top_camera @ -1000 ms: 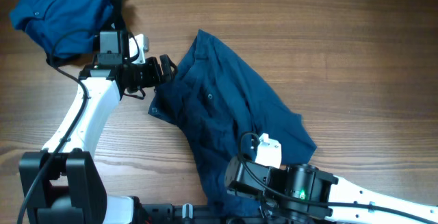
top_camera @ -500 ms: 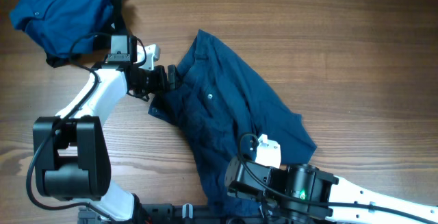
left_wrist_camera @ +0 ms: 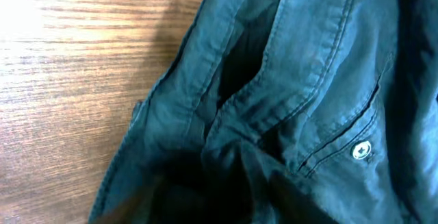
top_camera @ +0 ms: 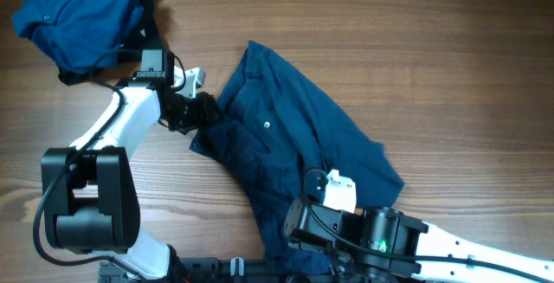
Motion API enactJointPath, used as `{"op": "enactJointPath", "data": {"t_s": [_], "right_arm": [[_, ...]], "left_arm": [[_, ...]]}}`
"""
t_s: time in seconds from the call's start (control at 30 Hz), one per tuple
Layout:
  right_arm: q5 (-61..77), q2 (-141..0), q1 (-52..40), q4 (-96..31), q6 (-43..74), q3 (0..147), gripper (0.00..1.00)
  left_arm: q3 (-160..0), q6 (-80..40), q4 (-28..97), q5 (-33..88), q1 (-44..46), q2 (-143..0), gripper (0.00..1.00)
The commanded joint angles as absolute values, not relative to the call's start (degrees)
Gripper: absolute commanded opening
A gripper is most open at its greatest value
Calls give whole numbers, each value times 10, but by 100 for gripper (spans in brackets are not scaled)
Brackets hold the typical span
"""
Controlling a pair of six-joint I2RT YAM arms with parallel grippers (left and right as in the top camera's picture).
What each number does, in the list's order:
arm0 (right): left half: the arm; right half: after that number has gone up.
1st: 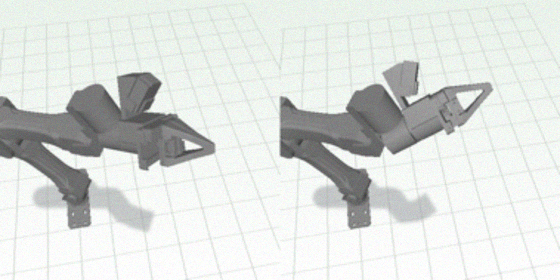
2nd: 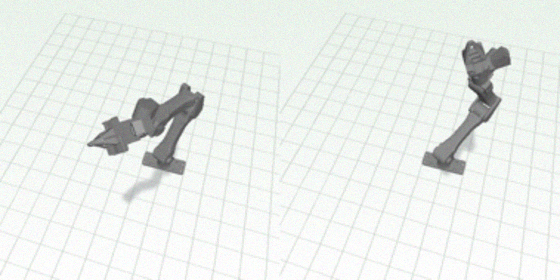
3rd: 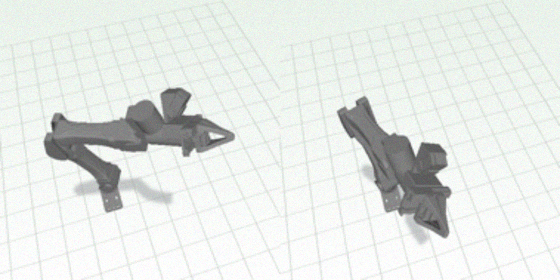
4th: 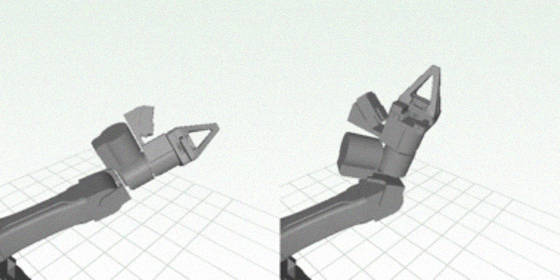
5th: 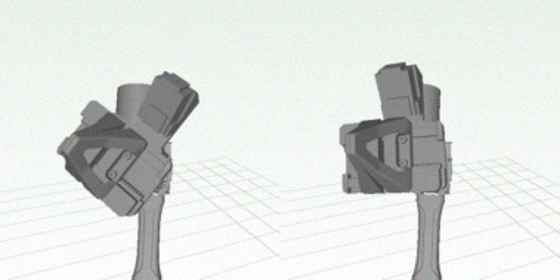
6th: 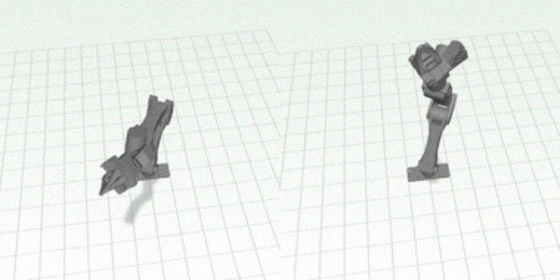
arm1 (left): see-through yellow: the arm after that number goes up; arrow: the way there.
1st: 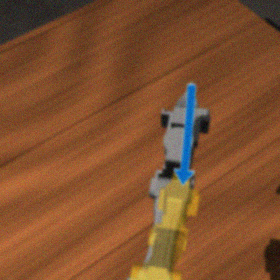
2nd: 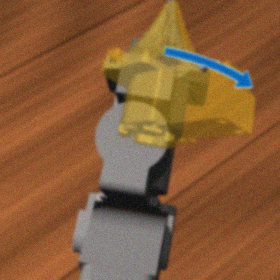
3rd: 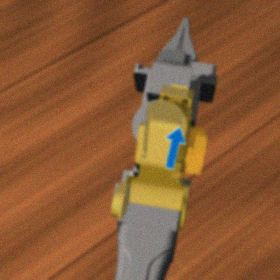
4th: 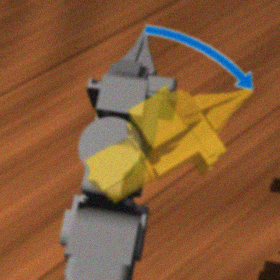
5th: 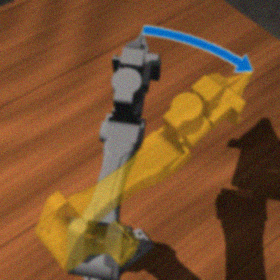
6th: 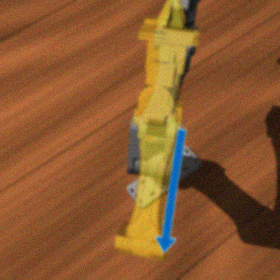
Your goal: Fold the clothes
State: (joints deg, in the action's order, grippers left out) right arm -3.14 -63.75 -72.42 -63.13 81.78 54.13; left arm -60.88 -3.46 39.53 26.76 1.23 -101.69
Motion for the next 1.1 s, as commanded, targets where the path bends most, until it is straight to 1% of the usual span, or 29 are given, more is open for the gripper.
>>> {"op": "enactJointPath", "data": {"t_s": [0.0, 0.13, 0.2, 0.23, 0.43, 0.63, 0.9, 1.07], "right_arm": [[-54, -630, -723, -632, 809, 539, 84], [-47, -630, -723, -628, 809, 539, 88], [-34, -631, -723, -626, 799, 539, 89], [-27, -631, -723, -622, 791, 539, 89], [31, -631, -723, -596, 749, 539, 93], [78, -632, -723, -557, 715, 539, 100], [91, -632, -723, -557, 720, 539, 99], [96, -632, -723, -555, 722, 539, 99]], "left_arm": [[-615, -34, 408, 279, 17, -1017, 31], [-615, -34, 415, 279, 17, -1017, 16], [-615, -34, 414, 286, 17, -1016, 5], [-615, -35, 412, 293, 16, -1016, 4], [-615, -35, 408, 357, 16, -995, 4], [-615, -35, 431, 362, 16, -945, 4], [-615, -72, 443, 342, 3, -884, 4], [-615, -82, 462, 342, -20, -878, 4]]}}
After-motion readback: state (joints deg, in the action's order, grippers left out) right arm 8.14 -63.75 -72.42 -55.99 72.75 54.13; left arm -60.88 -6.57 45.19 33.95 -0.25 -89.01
